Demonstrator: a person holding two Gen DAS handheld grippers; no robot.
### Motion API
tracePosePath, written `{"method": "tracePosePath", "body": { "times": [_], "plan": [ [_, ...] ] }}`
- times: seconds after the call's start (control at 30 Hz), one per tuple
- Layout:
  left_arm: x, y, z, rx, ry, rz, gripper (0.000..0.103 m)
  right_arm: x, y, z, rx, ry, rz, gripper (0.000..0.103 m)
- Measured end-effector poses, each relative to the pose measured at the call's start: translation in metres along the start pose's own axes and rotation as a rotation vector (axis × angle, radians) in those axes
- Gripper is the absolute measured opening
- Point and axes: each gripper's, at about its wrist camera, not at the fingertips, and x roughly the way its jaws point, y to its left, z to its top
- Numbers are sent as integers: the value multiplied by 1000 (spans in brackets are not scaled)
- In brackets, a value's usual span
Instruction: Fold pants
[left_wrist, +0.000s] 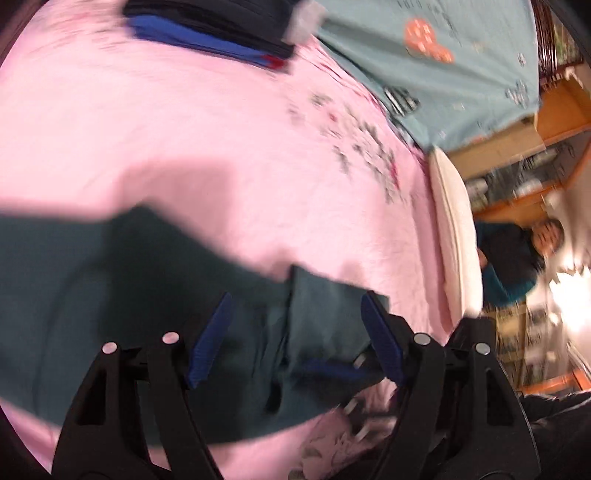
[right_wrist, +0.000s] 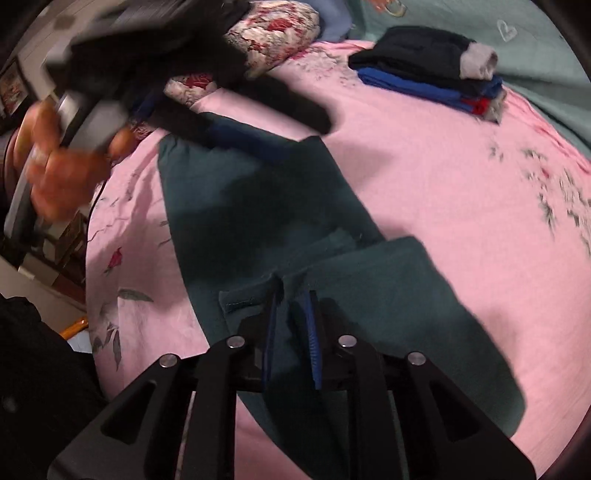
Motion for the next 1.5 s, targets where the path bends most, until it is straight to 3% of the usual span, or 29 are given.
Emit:
{"method": "tracePosePath", "body": {
  "times": [0.17, 0.27, 0.33, 0.47, 0.57, 0.63, 0.67, 0.77, 0.8, 0.87, 1.03, 1.1, 1.17, 1.4, 1.5],
  "plan": [
    [62, -14, 46, 82, 224, -41, 73, 12, 17, -5, 20, -4, -141, 18],
    [92, -15, 51, 101, 335, -26, 73, 15, 30, -5, 25, -13, -238, 2],
    [105, -15, 45, 123, 402, -24, 72, 8, 35, -5, 75, -43, -262, 1],
    [114, -19, 45, 155, 453, -26, 69, -3, 44, -4, 148, -81, -282, 0],
    [123, -25, 47, 161, 486, -21, 51, -5, 52, -3, 155, -97, -306, 0],
    [133, -31, 46, 171, 516, -12, 31, -5, 54, 2, 162, -107, -326, 0],
    [134, -33, 42, 186, 529, -3, 30, -6, 54, 2, 170, -110, -335, 0],
    [138, -36, 41, 194, 524, 12, 23, -7, 53, -3, 175, -122, -357, 1],
    [137, -37, 42, 189, 516, 10, 23, -10, 50, -8, 177, -121, -360, 21],
    [135, -38, 45, 175, 501, -1, 23, -6, 48, -9, 175, -106, -379, 45],
    [132, -41, 46, 173, 496, -2, 23, 11, 40, -10, 176, -86, -417, 44],
    [131, -41, 46, 162, 495, 0, 23, 18, 34, -9, 195, -81, -480, 19],
    [129, -40, 47, 152, 487, 3, 23, 17, 30, -8, 220, -83, -498, 4],
    [92, -58, 42, 211, 429, -31, 23, -46, 69, 0, 141, -192, -475, 4],
    [73, -57, 29, 239, 406, -24, 23, -55, 79, -2, 138, -187, -410, 4]
  ]
}}
